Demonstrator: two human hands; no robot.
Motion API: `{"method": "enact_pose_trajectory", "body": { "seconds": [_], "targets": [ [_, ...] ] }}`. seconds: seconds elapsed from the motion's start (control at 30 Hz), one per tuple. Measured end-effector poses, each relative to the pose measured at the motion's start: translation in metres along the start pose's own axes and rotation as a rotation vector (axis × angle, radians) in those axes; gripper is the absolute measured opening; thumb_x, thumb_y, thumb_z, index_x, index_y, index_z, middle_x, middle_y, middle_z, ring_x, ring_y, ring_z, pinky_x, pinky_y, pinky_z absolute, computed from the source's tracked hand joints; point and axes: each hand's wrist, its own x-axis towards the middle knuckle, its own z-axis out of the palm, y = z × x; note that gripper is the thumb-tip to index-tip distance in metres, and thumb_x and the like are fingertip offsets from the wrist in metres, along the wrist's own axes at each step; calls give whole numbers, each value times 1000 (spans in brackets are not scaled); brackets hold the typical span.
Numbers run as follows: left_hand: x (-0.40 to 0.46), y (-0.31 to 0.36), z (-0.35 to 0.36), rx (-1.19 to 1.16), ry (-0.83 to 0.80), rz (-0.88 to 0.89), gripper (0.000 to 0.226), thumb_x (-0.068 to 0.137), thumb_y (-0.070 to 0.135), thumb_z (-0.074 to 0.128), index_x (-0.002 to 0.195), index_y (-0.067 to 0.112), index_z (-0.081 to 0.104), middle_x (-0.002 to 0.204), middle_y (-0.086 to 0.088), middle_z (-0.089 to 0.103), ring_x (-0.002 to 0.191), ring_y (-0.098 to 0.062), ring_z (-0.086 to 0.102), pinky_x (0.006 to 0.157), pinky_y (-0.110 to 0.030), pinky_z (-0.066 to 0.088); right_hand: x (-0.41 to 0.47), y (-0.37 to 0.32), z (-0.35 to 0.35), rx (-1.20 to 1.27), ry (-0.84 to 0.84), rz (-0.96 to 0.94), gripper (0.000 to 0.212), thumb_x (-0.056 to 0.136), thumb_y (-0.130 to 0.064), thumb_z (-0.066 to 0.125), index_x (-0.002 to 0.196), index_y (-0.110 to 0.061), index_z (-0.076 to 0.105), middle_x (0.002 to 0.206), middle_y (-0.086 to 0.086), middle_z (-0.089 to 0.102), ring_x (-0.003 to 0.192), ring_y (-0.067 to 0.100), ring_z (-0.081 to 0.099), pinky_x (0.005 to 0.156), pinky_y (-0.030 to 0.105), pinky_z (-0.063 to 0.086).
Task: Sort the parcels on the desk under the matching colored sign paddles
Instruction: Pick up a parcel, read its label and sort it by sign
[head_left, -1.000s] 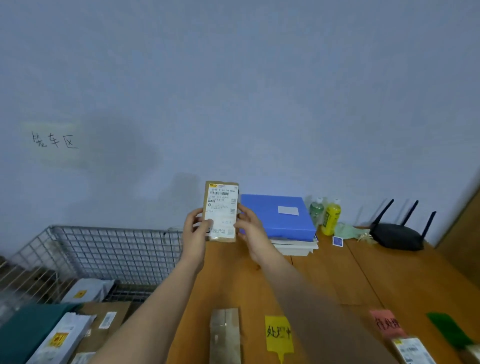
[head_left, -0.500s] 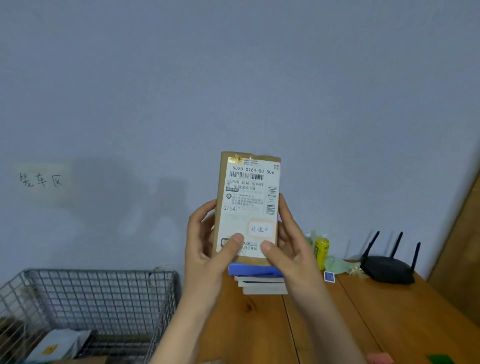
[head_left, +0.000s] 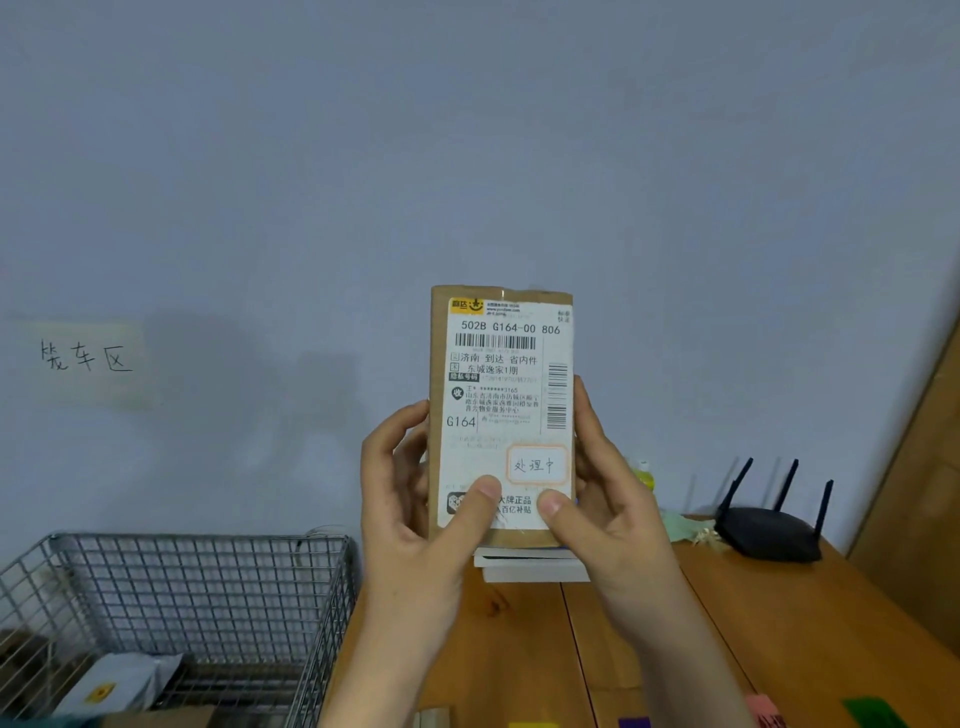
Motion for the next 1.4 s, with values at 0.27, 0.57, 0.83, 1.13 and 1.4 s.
{"method": "enact_pose_trajectory", "body": {
  "seconds": [0.27,0.57,0.83,1.13,1.4],
  "targets": [
    [-5,-2,0,16,-6,-9,46,59,35,70,97,54,53,116,2,65,109,-12,65,68,-24,58,-7,-1,-3,-65,26,37,66,79,-11,57,129,-49,35,119,-26,62,110,0,59,87,21,54],
    [-3,-16,17,19,-30,-67,55,75,6,73,100,50,50,120,0,63,105,-12,66,64,-20,57,-5,6,-26,-71,71,93,67,84,-8,62,126,-52,36,122,-16,63,117,10,58,79,20,55],
    [14,-72,38,75,-133,-221,49,87,1,61,109,41,42,125,-8,58,114,-24,60,67,-22,58,7,48,-72,-111,130,201,68,91,-2,56,126,-54,34,126,-1,61,117,16,59,87,26,55],
    [23,-145,78,204,-196,-507,44,90,9,60,124,24,35,120,-14,59,95,-17,64,65,-18,57,8,86,-134,-194,203,474,67,93,-9,54,146,-36,25,114,-5,67,100,10,65,76,23,55],
    [3,-201,109,246,-214,-834,45,89,22,62,125,23,36,106,-5,65,76,-14,63,62,-27,51,-13,115,-184,-206,225,677,61,94,-12,52,147,-29,27,128,1,59,98,15,63,88,38,54]
  ]
}}
